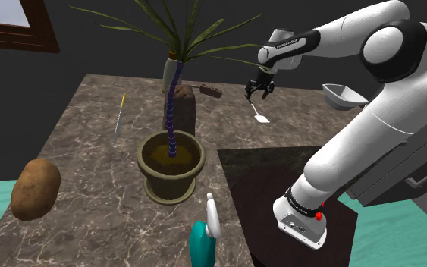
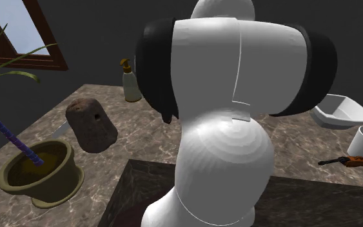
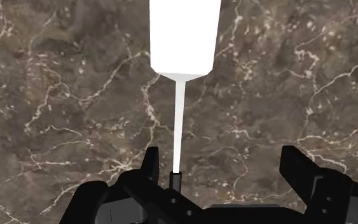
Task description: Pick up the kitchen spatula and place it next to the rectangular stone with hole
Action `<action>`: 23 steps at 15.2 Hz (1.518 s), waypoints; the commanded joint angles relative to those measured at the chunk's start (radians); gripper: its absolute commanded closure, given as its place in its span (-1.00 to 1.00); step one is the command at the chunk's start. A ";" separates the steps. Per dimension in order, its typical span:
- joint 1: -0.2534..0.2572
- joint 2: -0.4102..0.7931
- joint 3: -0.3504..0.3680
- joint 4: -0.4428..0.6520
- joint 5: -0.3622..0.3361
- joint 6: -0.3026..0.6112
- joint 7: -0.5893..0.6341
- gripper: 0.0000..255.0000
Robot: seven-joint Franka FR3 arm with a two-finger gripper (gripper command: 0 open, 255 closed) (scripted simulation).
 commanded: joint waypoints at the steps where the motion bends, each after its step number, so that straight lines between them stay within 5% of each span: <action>1: -0.016 0.062 -0.024 0.028 0.030 0.035 -0.016 -1.00; 11: -0.033 0.184 -0.035 0.021 0.096 0.156 -0.056 -1.00; 18: -0.033 0.184 -0.035 0.021 0.096 0.156 -0.056 -1.00; 19: -0.033 0.184 -0.035 0.022 0.096 0.156 -0.056 1.00; 23: -0.033 0.184 -0.035 0.022 0.096 0.156 -0.056 1.00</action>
